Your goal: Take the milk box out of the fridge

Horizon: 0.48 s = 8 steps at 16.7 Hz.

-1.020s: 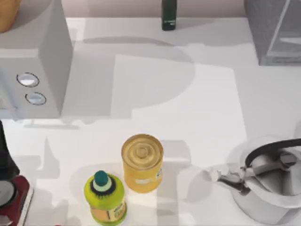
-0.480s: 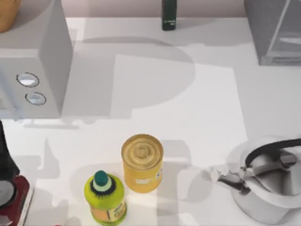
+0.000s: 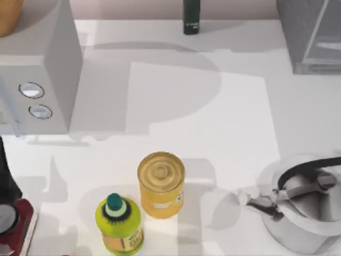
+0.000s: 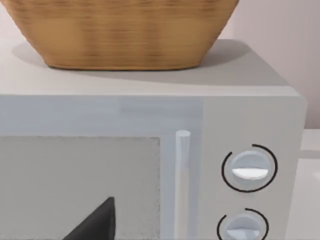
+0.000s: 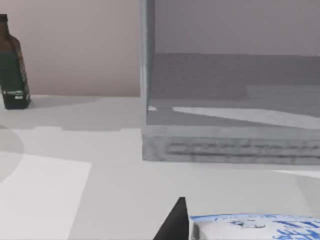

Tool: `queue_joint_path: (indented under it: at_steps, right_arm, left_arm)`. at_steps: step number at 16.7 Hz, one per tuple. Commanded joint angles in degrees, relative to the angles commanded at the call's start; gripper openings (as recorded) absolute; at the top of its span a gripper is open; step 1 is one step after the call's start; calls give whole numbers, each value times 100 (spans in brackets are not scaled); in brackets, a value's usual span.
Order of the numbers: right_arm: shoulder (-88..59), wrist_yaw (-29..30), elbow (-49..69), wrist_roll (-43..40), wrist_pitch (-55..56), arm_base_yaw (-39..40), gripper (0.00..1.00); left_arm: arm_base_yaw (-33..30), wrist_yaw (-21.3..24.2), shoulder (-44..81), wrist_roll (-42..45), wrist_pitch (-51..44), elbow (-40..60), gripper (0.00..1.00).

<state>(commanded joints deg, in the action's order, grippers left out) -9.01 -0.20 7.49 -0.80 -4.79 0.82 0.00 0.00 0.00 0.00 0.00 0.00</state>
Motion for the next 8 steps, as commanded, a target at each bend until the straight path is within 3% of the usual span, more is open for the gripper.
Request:
queue_joint_path:
  at_steps: [8]
  right_arm:
    - [-3982, -330, 3204, -411, -1604, 812, 0]
  left_arm:
    - [0, 0, 0, 0, 0, 0, 100]
